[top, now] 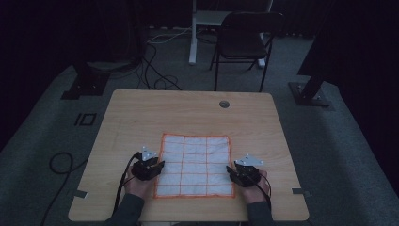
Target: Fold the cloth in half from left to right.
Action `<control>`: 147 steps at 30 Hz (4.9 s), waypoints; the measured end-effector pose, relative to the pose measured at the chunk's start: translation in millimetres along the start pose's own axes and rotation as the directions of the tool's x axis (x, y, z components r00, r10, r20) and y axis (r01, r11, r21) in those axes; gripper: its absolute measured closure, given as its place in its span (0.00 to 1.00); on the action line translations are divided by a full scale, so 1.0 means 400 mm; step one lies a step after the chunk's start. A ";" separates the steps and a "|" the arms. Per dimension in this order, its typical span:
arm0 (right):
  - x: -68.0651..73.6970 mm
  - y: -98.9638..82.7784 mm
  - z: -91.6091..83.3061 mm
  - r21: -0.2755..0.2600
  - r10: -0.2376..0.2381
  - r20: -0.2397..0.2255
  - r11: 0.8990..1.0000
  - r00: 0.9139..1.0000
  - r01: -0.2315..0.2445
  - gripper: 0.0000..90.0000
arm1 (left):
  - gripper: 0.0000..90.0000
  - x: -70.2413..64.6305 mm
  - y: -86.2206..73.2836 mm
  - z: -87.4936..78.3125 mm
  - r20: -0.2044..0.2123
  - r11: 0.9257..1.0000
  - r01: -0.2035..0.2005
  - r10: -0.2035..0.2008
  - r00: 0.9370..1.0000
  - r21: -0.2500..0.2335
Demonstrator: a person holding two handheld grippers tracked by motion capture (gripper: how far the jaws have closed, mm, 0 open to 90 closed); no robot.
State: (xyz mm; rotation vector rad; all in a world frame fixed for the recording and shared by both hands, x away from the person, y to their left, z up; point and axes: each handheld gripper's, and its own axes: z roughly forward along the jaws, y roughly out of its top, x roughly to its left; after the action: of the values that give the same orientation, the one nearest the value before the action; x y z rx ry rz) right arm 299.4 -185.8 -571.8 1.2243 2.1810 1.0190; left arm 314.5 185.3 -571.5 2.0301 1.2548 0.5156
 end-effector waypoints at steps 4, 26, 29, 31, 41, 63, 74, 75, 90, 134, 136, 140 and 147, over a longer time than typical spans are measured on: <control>0.002 -0.002 0.001 0.002 -0.004 -0.005 1.000 1.000 0.004 0.64 | 0.82 -0.003 0.002 0.002 0.004 1.000 -0.001 0.001 1.000 0.002; -0.001 -0.006 0.000 0.004 -0.003 -0.006 1.000 1.000 0.003 0.64 | 0.98 -0.060 0.057 -0.021 0.084 0.994 -0.091 0.096 0.992 -0.061; -0.008 -0.007 0.001 0.006 0.000 -0.003 1.000 1.000 0.000 0.64 | 0.98 -0.081 0.073 -0.017 0.102 0.991 -0.118 0.125 0.987 -0.069; -0.012 -0.008 -0.001 0.006 0.007 0.001 1.000 1.000 -0.007 0.65 | 0.98 -0.094 0.085 -0.015 0.117 0.989 -0.130 0.138 0.984 -0.072; -0.026 -0.013 -0.002 0.014 0.017 0.010 1.000 1.000 -0.017 0.65 | 0.98 -0.135 0.124 -0.009 0.168 0.979 -0.179 0.193 0.967 -0.092; -0.030 -0.018 0.009 0.034 0.027 0.006 0.999 1.000 -0.027 0.70 | 0.99 -0.240 0.198 0.020 0.277 0.954 -0.260 0.293 0.915 -0.149; -0.031 -0.019 0.008 0.031 0.027 0.007 0.999 1.000 -0.027 0.70 | 0.99 -0.331 0.245 0.051 0.322 0.942 -0.287 0.331 0.887 -0.176; -0.030 -0.019 0.008 0.031 0.028 0.009 0.999 1.000 -0.028 0.70 | 0.99 -0.338 0.248 0.053 0.328 0.942 -0.286 0.331 0.885 -0.177; -0.039 -0.022 -0.009 0.004 0.042 0.023 0.999 0.999 -0.043 0.70 | 0.81 -0.375 0.243 0.109 0.369 0.943 -0.308 0.334 0.867 -0.130; 0.017 0.104 0.084 -0.006 0.031 -0.033 1.000 0.999 -0.031 0.81 | 0.94 -0.198 0.134 0.129 0.181 0.952 -0.307 0.301 0.936 0.007; 0.022 0.107 0.091 -0.001 0.027 -0.041 1.000 0.999 -0.027 0.80 | 0.94 -0.191 0.133 0.126 0.173 0.948 -0.319 0.313 0.934 0.007; 0.031 0.111 0.100 0.009 0.024 -0.052 1.000 0.998 -0.024 0.80 | 0.93 -0.182 0.133 0.125 0.162 0.944 -0.329 0.323 0.932 0.009; 0.048 0.121 0.121 0.025 0.010 -0.064 1.000 0.998 -0.008 0.80 | 0.90 -0.177 0.139 0.123 0.139 0.935 -0.354 0.347 0.928 0.026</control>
State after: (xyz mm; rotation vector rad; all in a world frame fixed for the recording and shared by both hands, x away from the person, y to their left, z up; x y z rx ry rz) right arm 348.2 -134.3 -565.3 1.2298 2.2446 1.0512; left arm 348.1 88.7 -563.2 2.3061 0.8351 0.5059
